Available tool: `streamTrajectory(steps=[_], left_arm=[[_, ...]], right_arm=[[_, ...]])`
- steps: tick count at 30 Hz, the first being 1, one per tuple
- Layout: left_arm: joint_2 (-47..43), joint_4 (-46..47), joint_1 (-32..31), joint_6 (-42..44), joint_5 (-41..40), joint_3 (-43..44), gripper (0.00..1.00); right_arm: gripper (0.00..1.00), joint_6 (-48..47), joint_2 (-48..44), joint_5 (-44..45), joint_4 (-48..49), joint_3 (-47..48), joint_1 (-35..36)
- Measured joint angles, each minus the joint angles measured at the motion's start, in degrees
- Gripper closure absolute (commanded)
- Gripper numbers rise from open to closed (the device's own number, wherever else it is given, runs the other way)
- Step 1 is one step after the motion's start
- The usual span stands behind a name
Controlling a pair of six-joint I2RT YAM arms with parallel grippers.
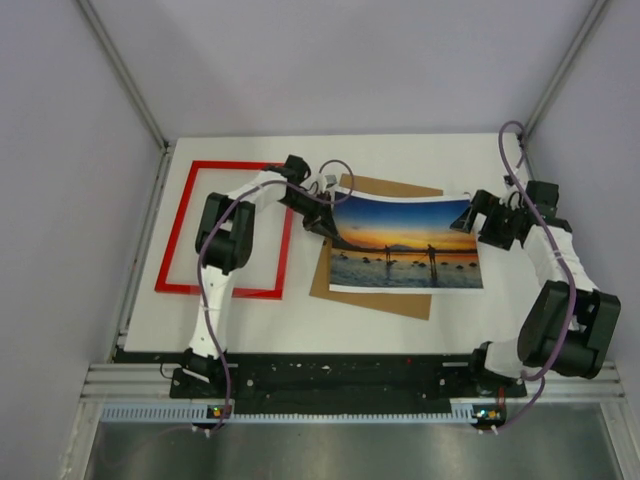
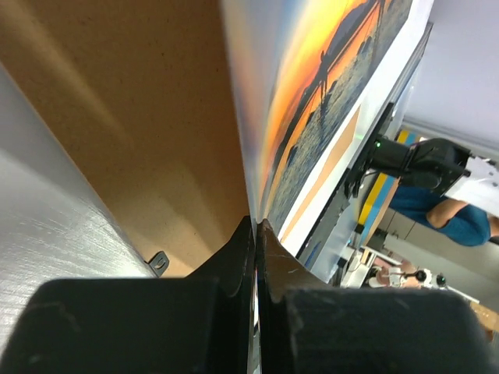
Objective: Take the photo out of the frame
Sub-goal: Place the photo in the photo frame, then reset both arms
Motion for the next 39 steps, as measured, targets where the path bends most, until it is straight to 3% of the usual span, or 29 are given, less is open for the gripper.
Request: streamTrajectory(steps=[3,19,26,33,39], left_arm=[[0.6,-1.9,-0.2,2.6,0.1,0.3,1.0],[-1.4,-5.5,0.2,6.8,-3.7,0.8,0.02],[-5.5,-7.0,0.6,7.3,-7.8,1.5,0.02],[-8.8,-11.8,0.7,8.7,-10.2,11.5,0.02],[-20.8,-14.2,0.9,11.7,-16.3,14.6,0.02]], right_arm=[[0.01,-1.0,-0.3,0.4,-0.2,0.0,-1.8],[0.01,-2.8,-0.3,0.4,-1.1,1.6,-3.9],[0.01,-3.4,-0.6,0.0,-1.7,4.0,-4.3],[0.01,-5.8,-1.6,-0.2,-3.7,7.9,-4.4],[0.01,-9.2,-6.3,-1.4,-4.2,10.5,-4.7]])
